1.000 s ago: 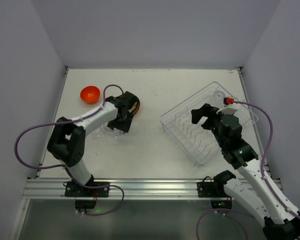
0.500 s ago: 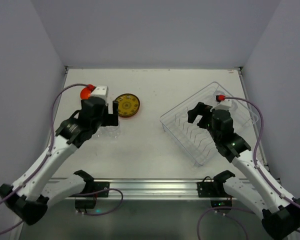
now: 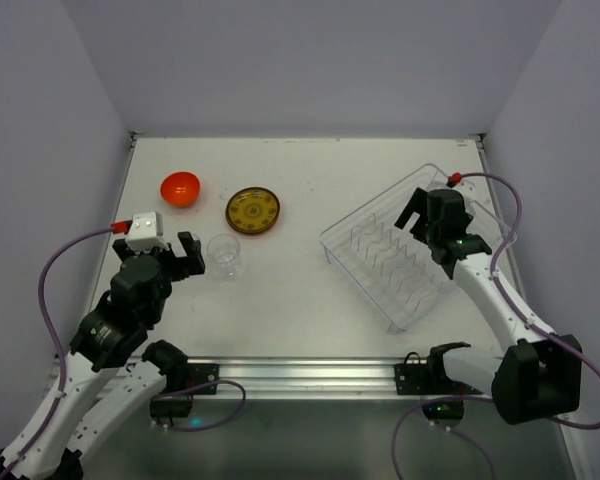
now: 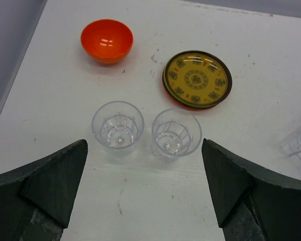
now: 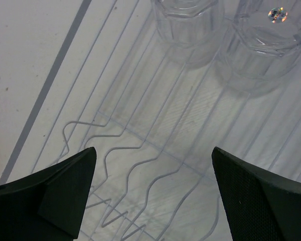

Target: Unload the mixed dishes from the dish rack

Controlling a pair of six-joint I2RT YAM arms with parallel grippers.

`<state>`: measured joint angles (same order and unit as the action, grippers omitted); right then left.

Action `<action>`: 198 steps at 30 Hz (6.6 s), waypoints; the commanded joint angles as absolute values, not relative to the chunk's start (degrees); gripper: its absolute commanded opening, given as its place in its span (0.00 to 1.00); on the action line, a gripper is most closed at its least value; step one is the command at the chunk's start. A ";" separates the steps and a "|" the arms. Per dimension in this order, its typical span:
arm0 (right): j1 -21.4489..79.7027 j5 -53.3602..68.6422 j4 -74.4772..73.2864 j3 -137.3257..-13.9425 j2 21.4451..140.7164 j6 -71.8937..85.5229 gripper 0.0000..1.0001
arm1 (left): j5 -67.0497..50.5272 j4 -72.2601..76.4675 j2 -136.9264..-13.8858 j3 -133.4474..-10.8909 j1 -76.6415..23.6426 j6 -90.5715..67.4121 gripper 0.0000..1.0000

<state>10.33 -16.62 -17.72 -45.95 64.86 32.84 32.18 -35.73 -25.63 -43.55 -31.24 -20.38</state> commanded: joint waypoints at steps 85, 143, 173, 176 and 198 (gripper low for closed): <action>22.06 43.86 41.84 -22.59 34.98 57.31 0.00 | -18.72 57.39 -60.03 -32.61 -57.66 -48.17 0.84; 22.50 -18.46 -19.43 -26.37 25.58 36.65 0.99 | 20.30 -50.71 -94.30 -77.61 -53.09 -20.13 0.00; 22.50 -14.59 -18.37 -25.66 26.01 35.77 0.99 | 15.82 -47.72 -97.39 -80.68 -44.30 -16.34 0.59; 22.50 -15.46 -18.28 -26.45 27.07 35.77 0.99 | 18.35 -48.43 -91.51 -82.00 -45.17 -17.93 0.99; -2.99 -19.51 -29.79 -76.18 86.61 29.36 0.99 | 40.61 -36.02 -42.35 -48.43 -46.58 -22.85 1.00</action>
